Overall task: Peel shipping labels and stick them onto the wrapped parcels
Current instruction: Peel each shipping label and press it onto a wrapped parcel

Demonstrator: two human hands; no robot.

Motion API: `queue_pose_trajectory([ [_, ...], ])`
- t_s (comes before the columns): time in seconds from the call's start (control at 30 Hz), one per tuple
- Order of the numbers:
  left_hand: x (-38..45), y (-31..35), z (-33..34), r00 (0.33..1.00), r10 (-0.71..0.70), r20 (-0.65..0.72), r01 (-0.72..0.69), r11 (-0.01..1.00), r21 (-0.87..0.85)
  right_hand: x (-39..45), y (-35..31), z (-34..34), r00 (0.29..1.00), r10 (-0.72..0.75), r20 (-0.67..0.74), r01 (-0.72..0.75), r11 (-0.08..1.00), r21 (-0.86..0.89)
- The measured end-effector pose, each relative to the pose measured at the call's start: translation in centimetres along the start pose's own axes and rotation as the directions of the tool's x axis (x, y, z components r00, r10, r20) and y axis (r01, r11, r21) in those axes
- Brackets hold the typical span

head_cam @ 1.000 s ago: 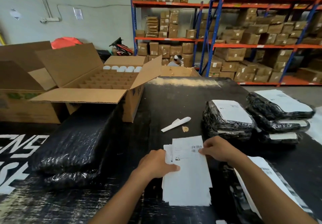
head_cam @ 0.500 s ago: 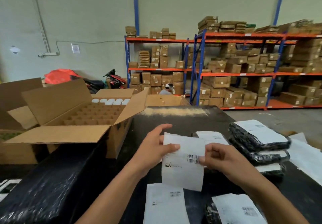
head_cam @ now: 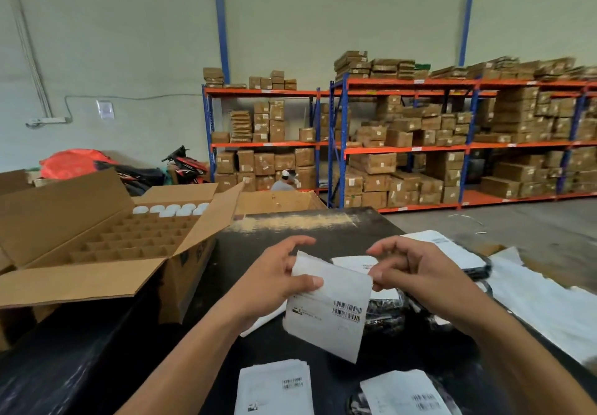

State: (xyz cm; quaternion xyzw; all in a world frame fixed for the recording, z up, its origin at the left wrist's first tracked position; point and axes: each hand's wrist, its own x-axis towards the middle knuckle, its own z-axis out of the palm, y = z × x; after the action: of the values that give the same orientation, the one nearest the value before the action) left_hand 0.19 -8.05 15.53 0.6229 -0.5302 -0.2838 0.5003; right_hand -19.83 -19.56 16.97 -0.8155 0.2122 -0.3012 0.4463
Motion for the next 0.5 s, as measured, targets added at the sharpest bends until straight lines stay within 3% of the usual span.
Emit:
queue_pose_trajectory([
  [0.5,0.87,0.66,0.14,1.000,-0.002,0.031,0.000,0.997,0.082,-0.39,-0.05,-0.71,1.000,-0.009,0.019,0.008,1.000,0.027],
])
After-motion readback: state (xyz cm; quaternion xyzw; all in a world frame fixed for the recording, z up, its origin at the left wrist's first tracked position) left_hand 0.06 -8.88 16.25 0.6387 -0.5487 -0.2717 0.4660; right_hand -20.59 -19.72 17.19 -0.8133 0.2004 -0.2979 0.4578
